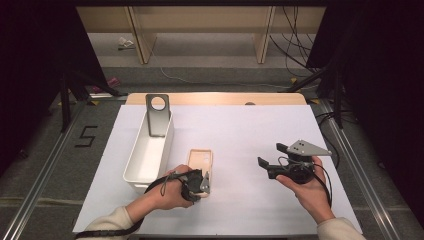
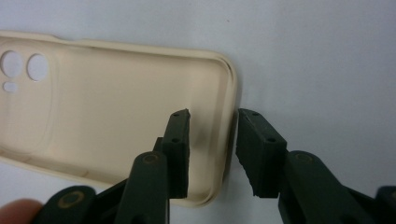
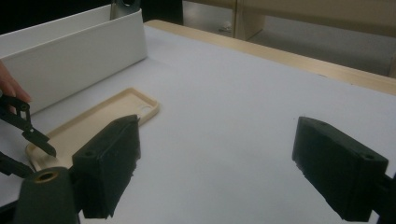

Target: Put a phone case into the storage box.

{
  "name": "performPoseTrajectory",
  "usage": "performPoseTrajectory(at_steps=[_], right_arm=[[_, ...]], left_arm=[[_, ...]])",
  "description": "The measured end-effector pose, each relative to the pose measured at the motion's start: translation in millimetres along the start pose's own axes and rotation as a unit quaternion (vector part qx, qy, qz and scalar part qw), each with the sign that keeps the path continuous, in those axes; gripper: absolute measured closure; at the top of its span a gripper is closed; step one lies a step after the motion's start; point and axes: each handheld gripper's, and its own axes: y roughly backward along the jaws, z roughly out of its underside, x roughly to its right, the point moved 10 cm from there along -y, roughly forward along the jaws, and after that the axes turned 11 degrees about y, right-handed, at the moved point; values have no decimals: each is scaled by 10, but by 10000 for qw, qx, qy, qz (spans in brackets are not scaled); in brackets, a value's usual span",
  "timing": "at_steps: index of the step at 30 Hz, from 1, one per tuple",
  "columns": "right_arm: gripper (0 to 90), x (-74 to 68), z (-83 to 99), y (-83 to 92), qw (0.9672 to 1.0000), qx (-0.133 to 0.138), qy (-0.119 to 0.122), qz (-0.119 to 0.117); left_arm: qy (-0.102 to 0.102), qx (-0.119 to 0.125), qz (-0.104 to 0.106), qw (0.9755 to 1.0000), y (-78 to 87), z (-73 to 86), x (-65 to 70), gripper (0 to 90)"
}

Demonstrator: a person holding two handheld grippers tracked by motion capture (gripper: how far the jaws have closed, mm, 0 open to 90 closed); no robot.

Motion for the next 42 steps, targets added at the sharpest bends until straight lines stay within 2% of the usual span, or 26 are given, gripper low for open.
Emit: performPoseTrajectory(at_steps=[6, 11, 12, 14, 28, 32, 39, 42], right_arm=[[160, -1, 1, 0, 10000, -2, -1, -4], [160, -2, 0, 0, 10000, -1, 4, -6], [160, -1, 0, 1, 10000, -1, 0, -2], [160, -1, 0, 1, 10000, 0, -1, -2], [160, -3, 1, 0, 10000, 0, 0, -13], [160, -3, 1, 1, 10000, -2, -1, -7], [160, -7, -1, -5, 10000, 10, 3, -12], [160, -9, -1, -6, 10000, 6, 8, -9]], left_arm=[[-154, -26, 47, 9999, 1, -1, 19, 703], [-213, -70, 64, 9997, -2, -5, 34, 723], [-175, -79, 90, 9998, -4, -1, 47, 726], [-259, -96, 78, 9996, -4, -7, 42, 732], [-338, -193, 89, 9992, -3, -9, 70, 771], [-404, -194, 18, 9990, -4, -13, 61, 820], [-613, -236, -139, 9977, 2, -14, 56, 837], [-628, -230, -160, 9976, 2, -13, 60, 841]])
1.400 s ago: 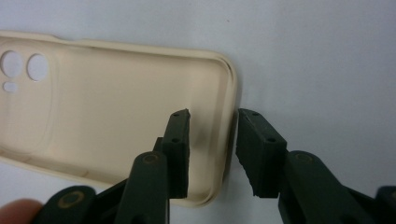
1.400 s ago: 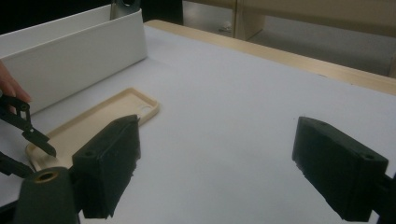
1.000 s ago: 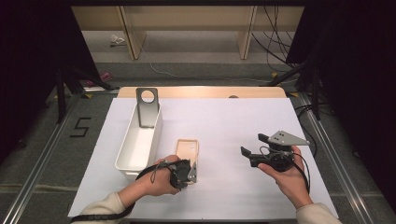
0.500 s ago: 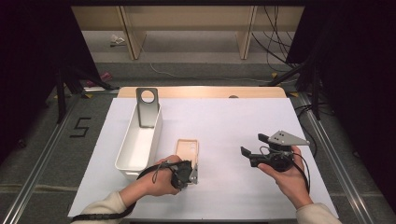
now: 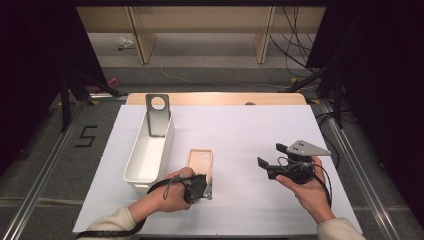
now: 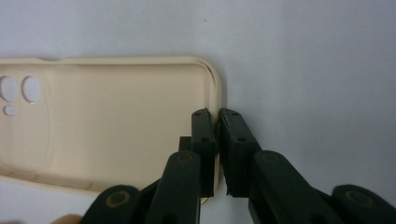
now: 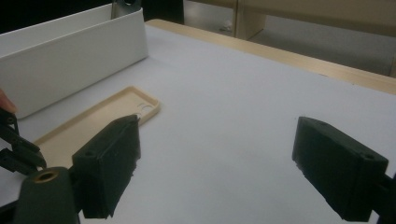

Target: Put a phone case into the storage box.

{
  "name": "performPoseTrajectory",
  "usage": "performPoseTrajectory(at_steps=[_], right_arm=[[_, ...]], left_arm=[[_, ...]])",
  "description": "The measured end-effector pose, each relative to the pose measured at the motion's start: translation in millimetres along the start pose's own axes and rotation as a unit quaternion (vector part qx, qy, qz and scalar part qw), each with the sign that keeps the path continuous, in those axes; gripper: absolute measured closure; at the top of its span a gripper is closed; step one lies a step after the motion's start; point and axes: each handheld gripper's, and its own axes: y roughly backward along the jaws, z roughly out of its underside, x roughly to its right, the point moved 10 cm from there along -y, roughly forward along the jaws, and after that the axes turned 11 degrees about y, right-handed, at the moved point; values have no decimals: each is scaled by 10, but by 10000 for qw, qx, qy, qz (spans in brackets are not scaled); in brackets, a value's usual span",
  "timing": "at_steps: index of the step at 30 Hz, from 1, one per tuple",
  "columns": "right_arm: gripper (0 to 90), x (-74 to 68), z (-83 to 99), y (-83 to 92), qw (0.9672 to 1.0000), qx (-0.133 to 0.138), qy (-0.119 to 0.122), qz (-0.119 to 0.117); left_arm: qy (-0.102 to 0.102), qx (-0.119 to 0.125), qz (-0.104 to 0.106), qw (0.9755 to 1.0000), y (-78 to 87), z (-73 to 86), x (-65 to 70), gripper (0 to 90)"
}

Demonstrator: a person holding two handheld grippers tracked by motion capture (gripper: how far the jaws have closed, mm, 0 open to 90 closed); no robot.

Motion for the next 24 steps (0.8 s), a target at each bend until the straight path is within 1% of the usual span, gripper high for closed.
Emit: performPoseTrajectory(at_steps=[2, 3, 9, 10, 11, 13, 14, 15, 16, 17, 18, 19, 21, 23, 24], right_arm=[[160, 1, -1, 3, 10000, -1, 1, 3], [160, 2, -1, 4, 10000, -2, 4, 2], [160, -1, -5, 0, 10000, 21, 4, -3], [160, -1, -3, 0, 10000, 11, 1, -4], [160, 0, -1, 2, 10000, -5, 0, -1], [160, -1, -3, 1, 10000, 0, -4, -4], [160, -4, -7, -3, 10000, 20, -8, -4], [160, -6, -8, -4, 10000, 18, -1, -8], [160, -10, -6, -5, 10000, -4, -2, -8], [160, -16, -6, -8, 10000, -17, -17, -10], [160, -26, -8, -13, 10000, -21, -20, -23], [160, -39, -13, -21, 10000, -11, -32, -50], [160, -77, -26, -40, 9999, -7, -72, -107], [162, -130, -38, -70, 9998, -27, -82, -203], [168, -155, -45, -98, 9997, -33, -86, -227]], left_arm=[[66, 37, 21, 10000, -4, 0, 16, 845], [34, 51, -7, 10000, -2, -4, 5, 847], [80, 52, 33, 9999, 8, 9, 21, 861], [79, 62, 26, 9999, 10, 8, 20, 864], [28, 87, -16, 10000, 15, 2, 8, 866], [26, 109, -59, 9999, 30, 1, 10, 869], [79, 125, -53, 9999, 42, -1, 21, 870], [99, 211, -98, 9997, 56, -22, 16, 871], [65, 257, -156, 9995, 76, -39, 2, 871], [98, 299, -166, 9994, 94, -51, 7, 871], [153, 433, -256, 9986, 114, -83, -10, 872], [237, 485, -347, 9979, 137, -101, -24, 872], [302, 601, -482, 9966, 167, -132, -42, 872], [362, 721, -535, 9953, 197, -166, -42, 874], [361, 753, -536, 9951, 210, -180, -33, 874]])
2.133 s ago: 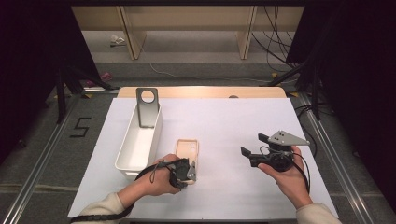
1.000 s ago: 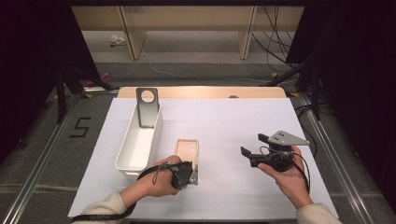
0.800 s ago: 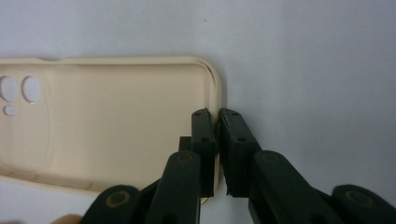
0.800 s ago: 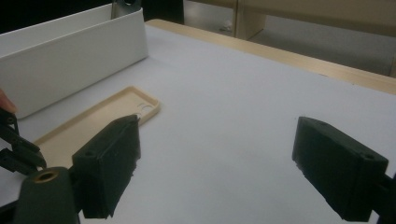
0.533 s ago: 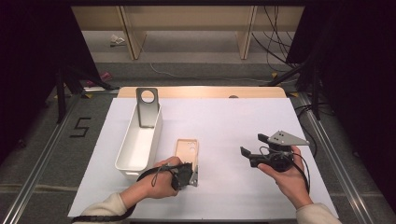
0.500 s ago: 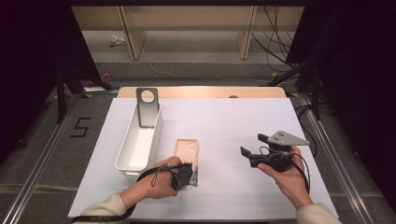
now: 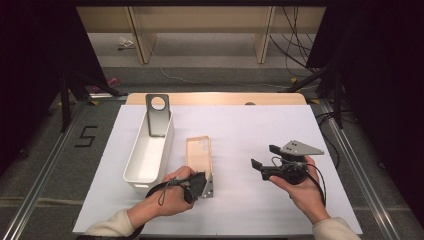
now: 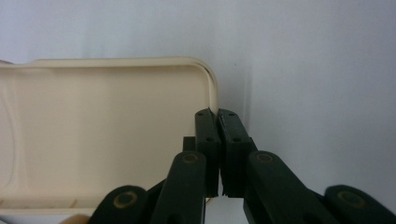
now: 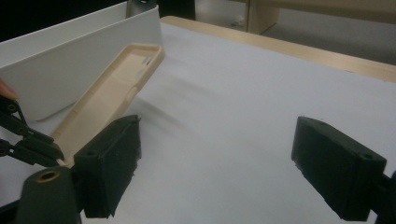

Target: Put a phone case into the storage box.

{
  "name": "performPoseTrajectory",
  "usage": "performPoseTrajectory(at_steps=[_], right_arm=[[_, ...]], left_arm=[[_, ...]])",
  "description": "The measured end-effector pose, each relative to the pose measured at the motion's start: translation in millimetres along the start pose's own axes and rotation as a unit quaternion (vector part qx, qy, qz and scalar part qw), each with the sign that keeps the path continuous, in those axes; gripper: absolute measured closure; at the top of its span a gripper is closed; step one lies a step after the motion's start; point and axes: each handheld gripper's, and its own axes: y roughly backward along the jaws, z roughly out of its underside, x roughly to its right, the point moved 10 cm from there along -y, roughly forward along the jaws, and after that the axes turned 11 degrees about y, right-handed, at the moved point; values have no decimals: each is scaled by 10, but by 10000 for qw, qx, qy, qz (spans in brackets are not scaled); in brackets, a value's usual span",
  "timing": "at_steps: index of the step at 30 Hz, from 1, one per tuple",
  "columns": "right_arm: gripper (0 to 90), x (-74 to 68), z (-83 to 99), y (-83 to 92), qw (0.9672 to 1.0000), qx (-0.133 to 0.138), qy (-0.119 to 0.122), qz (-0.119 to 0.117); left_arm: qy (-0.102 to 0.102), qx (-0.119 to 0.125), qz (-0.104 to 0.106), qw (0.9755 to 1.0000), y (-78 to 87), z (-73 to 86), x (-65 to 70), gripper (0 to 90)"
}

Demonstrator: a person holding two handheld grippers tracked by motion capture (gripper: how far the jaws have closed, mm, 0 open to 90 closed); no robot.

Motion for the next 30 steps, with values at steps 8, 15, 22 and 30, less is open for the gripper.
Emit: performPoseTrajectory(at_steps=[8, 15, 22, 30], right_arm=[[228, -227, -113, -293, 9989, -113, -214, -392], [286, -398, -198, -585, 9960, -261, -412, -754], [336, -438, -199, -828, 9931, -434, -612, -905], [446, -472, -181, -1005, 9894, -669, -718, -1069]], left_arm=[[-149, 138, 62, 9998, 69, -110, 121, 875], [-208, 205, 71, 9995, 98, -167, 176, 875], [-272, 226, 88, 9993, 98, -196, 215, 875], [-365, 194, 129, 9991, 93, -214, 254, 875]])
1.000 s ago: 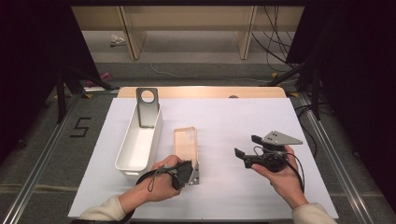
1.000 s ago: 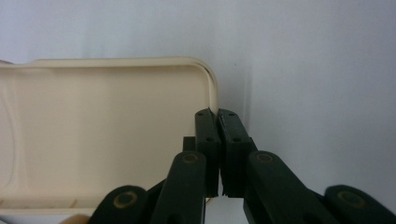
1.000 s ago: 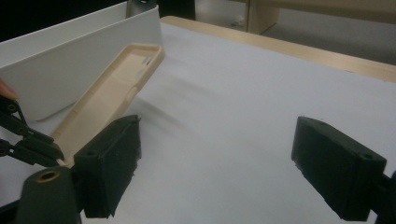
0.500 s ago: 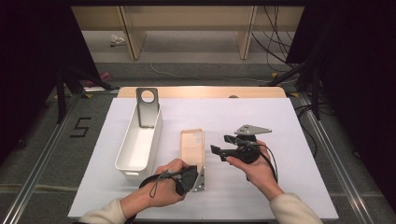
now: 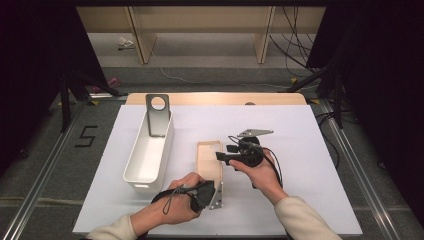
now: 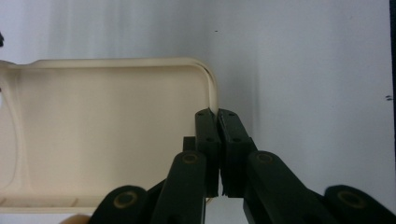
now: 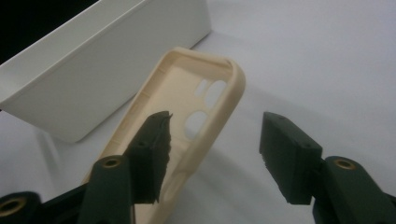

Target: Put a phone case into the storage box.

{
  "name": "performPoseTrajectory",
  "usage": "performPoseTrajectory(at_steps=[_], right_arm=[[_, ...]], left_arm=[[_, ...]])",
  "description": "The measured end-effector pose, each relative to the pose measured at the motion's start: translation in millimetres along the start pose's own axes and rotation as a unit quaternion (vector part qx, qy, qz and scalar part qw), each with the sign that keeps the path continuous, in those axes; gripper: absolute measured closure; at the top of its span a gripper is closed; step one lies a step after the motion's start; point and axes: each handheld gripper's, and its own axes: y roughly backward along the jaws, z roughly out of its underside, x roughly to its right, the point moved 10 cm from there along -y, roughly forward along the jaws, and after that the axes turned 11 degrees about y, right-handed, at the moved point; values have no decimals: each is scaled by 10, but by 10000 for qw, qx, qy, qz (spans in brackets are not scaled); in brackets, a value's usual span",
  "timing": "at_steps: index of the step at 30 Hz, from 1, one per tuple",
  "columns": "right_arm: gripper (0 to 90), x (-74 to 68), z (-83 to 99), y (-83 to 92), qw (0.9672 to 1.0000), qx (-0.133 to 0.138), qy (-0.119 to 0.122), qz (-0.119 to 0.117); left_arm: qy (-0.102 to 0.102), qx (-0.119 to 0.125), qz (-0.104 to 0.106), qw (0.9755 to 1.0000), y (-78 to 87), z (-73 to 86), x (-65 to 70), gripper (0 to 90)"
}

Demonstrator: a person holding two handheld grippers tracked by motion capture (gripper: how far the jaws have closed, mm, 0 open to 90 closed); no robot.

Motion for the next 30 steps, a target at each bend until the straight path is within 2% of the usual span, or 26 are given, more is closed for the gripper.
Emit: performPoseTrajectory(at_steps=[5, 6, 8, 10, 11, 12, 16, 18, 22, 30], right_arm=[[544, -31, 17, -47, 9999, -125, 3, -80], [572, -45, 17, -49, 9998, -136, -28, -130], [623, -64, 19, -52, 9997, -149, -34, -197], [660, -76, 27, -41, 9994, -188, -159, -249], [677, -77, 29, -33, 9992, -192, -235, -275], [690, -76, 27, -22, 9988, -179, -332, -318], [734, -89, 17, 20, 9965, -181, -667, -464], [754, -103, 3, 40, 9957, -160, -758, -517], [793, -146, -38, 91, 9943, -107, -883, -584], [824, -206, -123, 190, 9931, 30, -939, -701]], left_arm=[[-81, -40, -1, 10000, 5, -3, 4, 875], [-8, 35, 8, 10000, -3, -16, 20, 875], [-21, 40, 21, 10000, -4, -24, 30, 875], [-11, 55, 50, 10000, -10, -30, 44, 875], [-106, 4, 58, 9999, -11, -24, 41, 875], [-116, 2, 48, 9999, -16, -23, 41, 875], [-100, 44, 85, 9999, -37, -34, 58, 874], [-65, 65, 75, 9999, -53, -33, 61, 874], [-51, 96, 114, 9999, -80, -32, 57, 873], [51, 151, 111, 9998, -123, -10, -4, 872]])
